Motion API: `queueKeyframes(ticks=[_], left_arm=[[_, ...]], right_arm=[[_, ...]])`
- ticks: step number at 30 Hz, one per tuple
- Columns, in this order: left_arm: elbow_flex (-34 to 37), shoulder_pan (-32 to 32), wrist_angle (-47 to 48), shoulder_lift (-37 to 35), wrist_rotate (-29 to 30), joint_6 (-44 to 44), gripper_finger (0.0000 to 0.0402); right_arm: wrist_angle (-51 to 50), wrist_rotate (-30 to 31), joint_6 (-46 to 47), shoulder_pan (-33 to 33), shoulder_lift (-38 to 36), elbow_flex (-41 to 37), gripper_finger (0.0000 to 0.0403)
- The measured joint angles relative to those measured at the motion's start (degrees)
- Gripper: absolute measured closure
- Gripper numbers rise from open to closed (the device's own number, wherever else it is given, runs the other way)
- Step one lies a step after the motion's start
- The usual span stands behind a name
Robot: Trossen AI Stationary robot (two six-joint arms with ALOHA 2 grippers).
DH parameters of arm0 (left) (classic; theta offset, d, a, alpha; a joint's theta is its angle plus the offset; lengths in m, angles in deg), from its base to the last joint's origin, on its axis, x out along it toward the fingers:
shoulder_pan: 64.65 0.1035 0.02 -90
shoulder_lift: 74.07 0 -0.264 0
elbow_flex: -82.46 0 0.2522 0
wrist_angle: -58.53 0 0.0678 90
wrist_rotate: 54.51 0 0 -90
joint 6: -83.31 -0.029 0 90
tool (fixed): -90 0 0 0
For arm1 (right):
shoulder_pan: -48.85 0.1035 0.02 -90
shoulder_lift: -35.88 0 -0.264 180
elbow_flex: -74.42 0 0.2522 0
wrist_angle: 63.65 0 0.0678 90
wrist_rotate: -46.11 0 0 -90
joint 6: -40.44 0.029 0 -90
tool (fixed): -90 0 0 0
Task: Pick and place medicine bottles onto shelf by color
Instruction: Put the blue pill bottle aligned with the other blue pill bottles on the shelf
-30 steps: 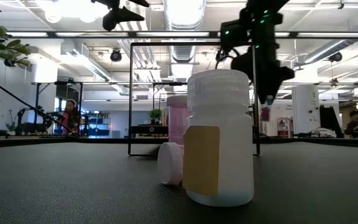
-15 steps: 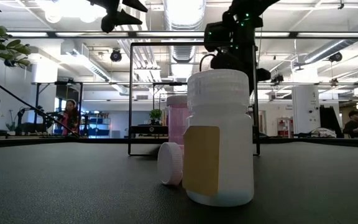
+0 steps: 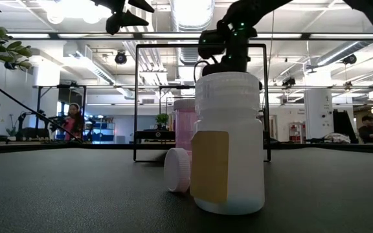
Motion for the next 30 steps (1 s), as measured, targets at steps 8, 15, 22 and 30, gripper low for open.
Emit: queueKeyframes(ticks=[8,15,22,30], left_arm=[[0.0,0.0,0.02,0.0,0.0,-0.32,0.0199],[0.0,0.02,0.04,0.0,0.0,-0.36,0.0199],[0.0,0.02,0.04,0.0,0.0,-0.41,0.0199],[0.0,0.02,0.04,0.0,0.0,-0.41,0.0199]], right_arm=[[-0.36,1.33,-1.85,-0.09,4.21,5.57,0.028],[-2.13,1.43,-3.24,-0.2,7.76,10.55,0.028],[-7.18,1.42,-5.8,-0.2,12.31,15.29,0.028],[-7.32,1.61,-6.87,-0.2,12.84,16.16,0.028]])
